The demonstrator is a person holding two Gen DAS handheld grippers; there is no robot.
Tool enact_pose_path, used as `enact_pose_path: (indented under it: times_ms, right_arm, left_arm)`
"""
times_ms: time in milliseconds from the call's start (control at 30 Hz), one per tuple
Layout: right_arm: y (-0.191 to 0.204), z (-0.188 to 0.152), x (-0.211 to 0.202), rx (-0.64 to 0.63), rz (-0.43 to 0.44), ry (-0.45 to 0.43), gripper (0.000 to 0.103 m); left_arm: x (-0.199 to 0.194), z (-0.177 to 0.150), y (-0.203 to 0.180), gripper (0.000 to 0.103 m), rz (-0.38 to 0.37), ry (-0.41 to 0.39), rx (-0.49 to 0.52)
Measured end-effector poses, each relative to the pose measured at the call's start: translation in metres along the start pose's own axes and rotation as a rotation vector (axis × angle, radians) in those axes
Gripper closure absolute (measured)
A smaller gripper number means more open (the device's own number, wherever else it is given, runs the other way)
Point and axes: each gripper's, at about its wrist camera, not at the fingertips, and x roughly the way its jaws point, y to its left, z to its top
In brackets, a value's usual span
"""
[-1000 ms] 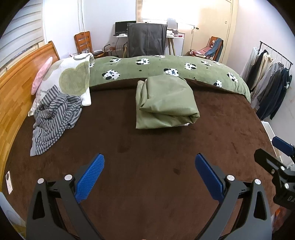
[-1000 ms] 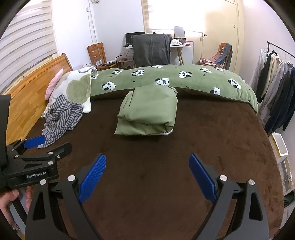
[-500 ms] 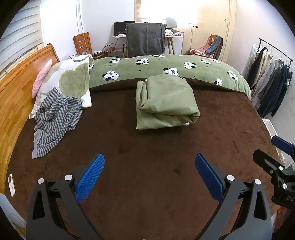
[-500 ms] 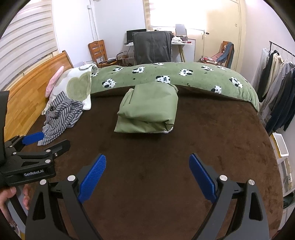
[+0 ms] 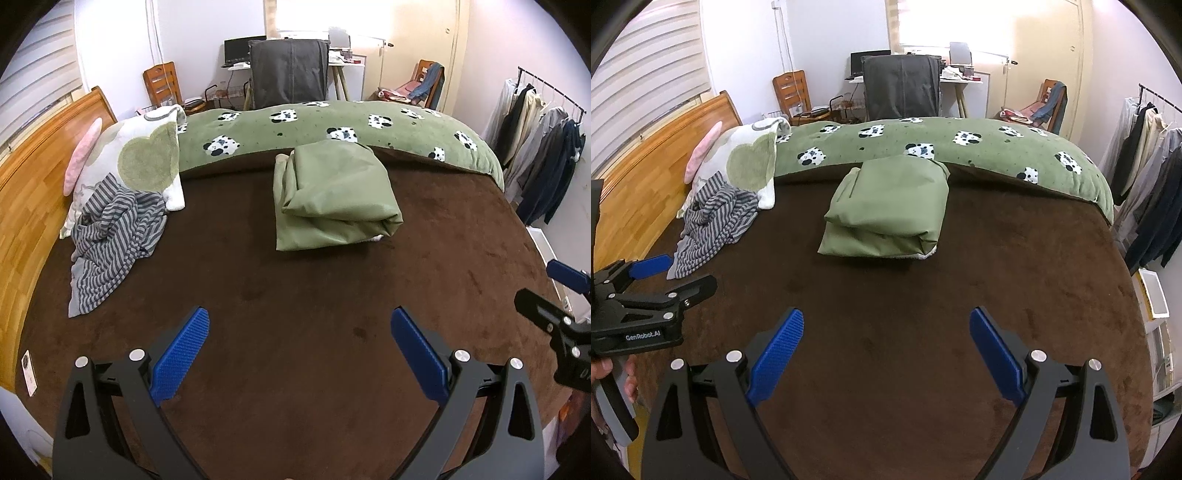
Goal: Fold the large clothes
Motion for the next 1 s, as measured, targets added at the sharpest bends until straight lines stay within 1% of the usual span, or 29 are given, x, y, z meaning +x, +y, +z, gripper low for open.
enact_pose_path:
  times_ms: [533,1000]
  right_arm:
    - [0.0005,0.0005,-0.001,0.003,0.001,0.001,0.013]
    - [0.0002,0.0033,0.0001,-0.004,0.001,0.002,0.013]
  left_arm:
    - [-0.001,-0.005,-0.0024,0.007,0.015,0.009,-0.006]
    - [0.0008,0.0004,-0.0049,0.007,0.031,-0.002,0.009]
